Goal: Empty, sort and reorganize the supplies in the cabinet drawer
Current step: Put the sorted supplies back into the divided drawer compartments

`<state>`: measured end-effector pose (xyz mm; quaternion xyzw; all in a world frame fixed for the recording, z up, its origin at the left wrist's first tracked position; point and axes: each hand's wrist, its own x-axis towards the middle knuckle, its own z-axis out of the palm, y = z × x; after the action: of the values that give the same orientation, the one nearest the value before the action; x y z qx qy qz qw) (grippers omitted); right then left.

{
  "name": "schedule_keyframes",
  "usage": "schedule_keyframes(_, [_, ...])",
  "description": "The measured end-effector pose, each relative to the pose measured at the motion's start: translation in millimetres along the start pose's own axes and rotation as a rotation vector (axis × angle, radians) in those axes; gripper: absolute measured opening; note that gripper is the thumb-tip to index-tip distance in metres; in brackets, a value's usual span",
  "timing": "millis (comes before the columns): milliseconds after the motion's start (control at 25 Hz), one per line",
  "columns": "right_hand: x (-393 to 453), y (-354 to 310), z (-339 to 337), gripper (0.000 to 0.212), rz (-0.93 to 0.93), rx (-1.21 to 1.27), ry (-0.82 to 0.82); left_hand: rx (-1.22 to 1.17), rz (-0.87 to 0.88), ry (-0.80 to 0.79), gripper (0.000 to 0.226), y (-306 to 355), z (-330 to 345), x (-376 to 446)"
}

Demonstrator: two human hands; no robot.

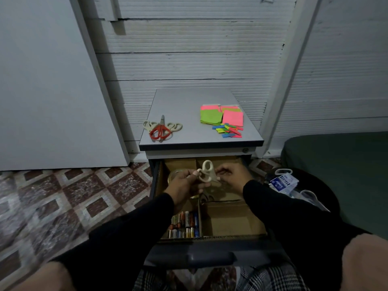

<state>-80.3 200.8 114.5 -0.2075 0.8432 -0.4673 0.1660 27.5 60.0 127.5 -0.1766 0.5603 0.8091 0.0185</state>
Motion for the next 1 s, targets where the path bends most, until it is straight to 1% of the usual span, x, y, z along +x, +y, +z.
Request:
schedule_keyframes(40, [1,4,-1,0.014,0.014,-0.019,-0.002,-0.015,-0.027,0.004,0.016,-3,2,3])
schedule_keyframes(80, [2,8,-2,0.015,0.031,-0.047,-0.006,-0.03,-0.054,0.005,0.018,-7,4,6])
schedule_keyframes(160, [4,14,-2,0.027,0.064,-0.091,-0.053,-0.081,-0.1,0.011,0.03,-12,7,10])
schedule_keyframes(240, [9,19,-2,0.03,0.095,-0.057,-0.132,-0.15,-0.134,0.01,0.036,-16,5,15])
schedule_keyframes(320, [12,20,-2,0.032,0.123,-0.026,-0.192,-0.196,-0.161,0.015,0.034,-15,2,19])
schedule_keyframes(360, [15,22,-2,0.033,0.132,-0.03,-0.194,-0.178,-0.171,0.025,0.031,-14,-1,22])
schedule_keyframes(400, [18,24,-1,0.032,0.143,-0.032,-0.177,-0.113,-0.166,0.047,0.029,-14,-3,26])
schedule_keyframes(440, [22,27,0,0.03,0.157,-0.036,-0.148,0.012,-0.141,0.083,0.028,-14,-6,30])
schedule_keyframes(480, [27,32,1,0.026,0.173,-0.039,-0.114,0.185,-0.092,0.126,0.028,-14,-10,33])
schedule_keyframes(560, [41,44,3,0.022,0.202,-0.089,-0.044,0.612,0.062,0.199,0.024,-13,-23,38])
schedule_keyframes(600, [47,49,2,0.02,0.222,-0.133,-0.017,0.825,0.142,0.202,0.023,-12,-30,38])
schedule_keyframes(640, [52,55,3,0.019,0.244,-0.181,0.0,1.003,0.185,0.18,0.025,-12,-38,39])
schedule_keyframes(680, [57,61,5,0.018,0.264,-0.224,0.014,1.135,0.191,0.146,0.028,-13,-46,40])
schedule_keyframes(720, [60,66,8,0.017,0.285,-0.259,0.022,1.232,0.161,0.112,0.031,-14,-52,42])
schedule_keyframes(760, [62,71,12,0.017,0.302,-0.289,0.026,1.298,0.121,0.084,0.033,-17,-57,43])
schedule_keyframes(840, [66,79,20,0.02,0.323,-0.354,0.009,1.344,0.061,0.036,0.032,-21,-62,45])
schedule_keyframes(920, [71,86,27,0.024,0.354,-0.383,-0.02,1.326,0.05,0.009,0.028,-24,-64,47])
schedule_keyframes(1000, [76,89,30,0.024,0.362,-0.472,-0.078,1.272,0.053,-0.004,0.022,-24,-64,49])
